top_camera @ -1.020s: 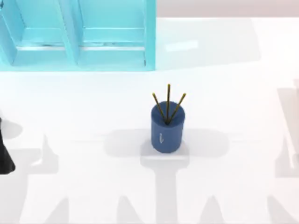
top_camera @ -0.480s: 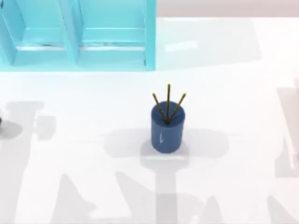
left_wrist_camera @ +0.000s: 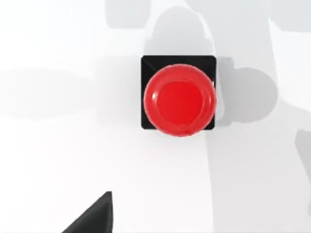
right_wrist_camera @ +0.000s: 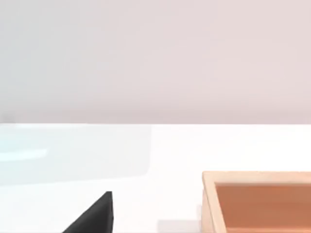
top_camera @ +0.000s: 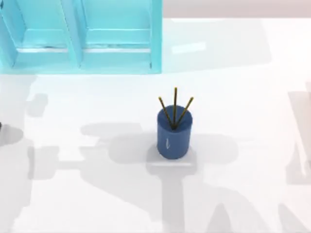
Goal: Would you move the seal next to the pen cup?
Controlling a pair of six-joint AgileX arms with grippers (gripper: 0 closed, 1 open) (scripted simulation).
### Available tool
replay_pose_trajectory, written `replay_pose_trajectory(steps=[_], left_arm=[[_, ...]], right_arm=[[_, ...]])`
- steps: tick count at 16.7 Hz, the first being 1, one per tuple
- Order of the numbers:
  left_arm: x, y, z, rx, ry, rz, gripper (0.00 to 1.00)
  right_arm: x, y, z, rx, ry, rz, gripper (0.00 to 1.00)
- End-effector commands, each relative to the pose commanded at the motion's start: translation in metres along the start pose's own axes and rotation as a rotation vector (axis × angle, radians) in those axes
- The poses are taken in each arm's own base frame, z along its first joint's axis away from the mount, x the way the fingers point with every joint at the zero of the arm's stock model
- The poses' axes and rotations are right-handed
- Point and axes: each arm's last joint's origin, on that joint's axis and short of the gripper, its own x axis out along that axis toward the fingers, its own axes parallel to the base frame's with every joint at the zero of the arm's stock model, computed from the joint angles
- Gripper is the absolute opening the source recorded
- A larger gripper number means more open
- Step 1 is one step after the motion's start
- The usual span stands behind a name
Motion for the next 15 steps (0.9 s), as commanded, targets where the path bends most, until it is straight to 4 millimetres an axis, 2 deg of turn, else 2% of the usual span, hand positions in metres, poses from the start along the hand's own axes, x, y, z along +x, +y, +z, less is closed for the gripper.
replay_pose_trajectory(steps=[3,6,15], left_arm=[[0.024,0.014,0.03,0.002,0.144,-0.024,1.0],[0.042,0.023,0.047,0.002,0.23,-0.041,1.0],[0.054,0.025,0.052,0.004,0.26,-0.048,1.0]], right_arm=[[0.0,0.0,0.0,0.0,0.0,0.0,1.0],[0.0,0.0,0.0,0.0,0.0,0.0,1.0],[0.0,0.0,0.0,0.0,0.0,0.0,1.0]])
